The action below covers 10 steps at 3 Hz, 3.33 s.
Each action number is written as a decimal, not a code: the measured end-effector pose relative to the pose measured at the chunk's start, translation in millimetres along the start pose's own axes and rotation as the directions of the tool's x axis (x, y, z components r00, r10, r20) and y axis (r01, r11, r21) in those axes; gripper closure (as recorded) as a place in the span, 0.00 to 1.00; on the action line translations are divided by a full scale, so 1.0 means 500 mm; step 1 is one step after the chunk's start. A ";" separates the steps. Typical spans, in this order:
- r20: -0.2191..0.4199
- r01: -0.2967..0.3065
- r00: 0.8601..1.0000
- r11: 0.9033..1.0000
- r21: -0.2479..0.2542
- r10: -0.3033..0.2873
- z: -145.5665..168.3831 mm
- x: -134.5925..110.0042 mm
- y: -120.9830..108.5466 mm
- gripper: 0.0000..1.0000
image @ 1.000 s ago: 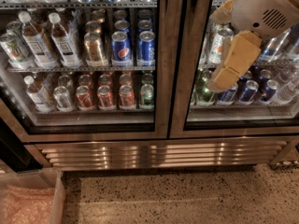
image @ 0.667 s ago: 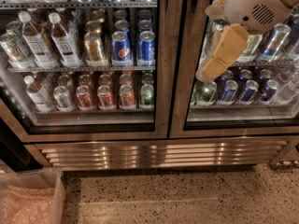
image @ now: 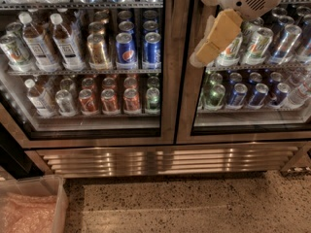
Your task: Open left fridge door
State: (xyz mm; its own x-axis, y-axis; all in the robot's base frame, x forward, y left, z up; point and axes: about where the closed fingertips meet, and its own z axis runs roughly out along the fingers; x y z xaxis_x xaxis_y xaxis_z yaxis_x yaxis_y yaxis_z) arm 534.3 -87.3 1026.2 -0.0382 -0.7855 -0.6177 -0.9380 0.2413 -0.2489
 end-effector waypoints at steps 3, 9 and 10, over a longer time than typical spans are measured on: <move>0.098 0.003 0.995 1.000 0.001 -0.003 0.068 -0.053 -0.087 0.00; 0.149 0.020 0.989 0.998 -0.066 -0.010 0.095 -0.080 -0.077 0.00; 0.159 0.024 0.987 0.997 -0.073 -0.012 0.095 -0.079 -0.076 0.00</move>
Offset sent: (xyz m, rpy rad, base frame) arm 0.0804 0.0366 0.0052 0.1302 -0.0443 0.0408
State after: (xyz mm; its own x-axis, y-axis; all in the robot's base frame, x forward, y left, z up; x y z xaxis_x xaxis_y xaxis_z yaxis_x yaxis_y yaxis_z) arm 587.9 -38.2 1024.7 0.0282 -0.6875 -0.7257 -0.9612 0.1807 -0.2085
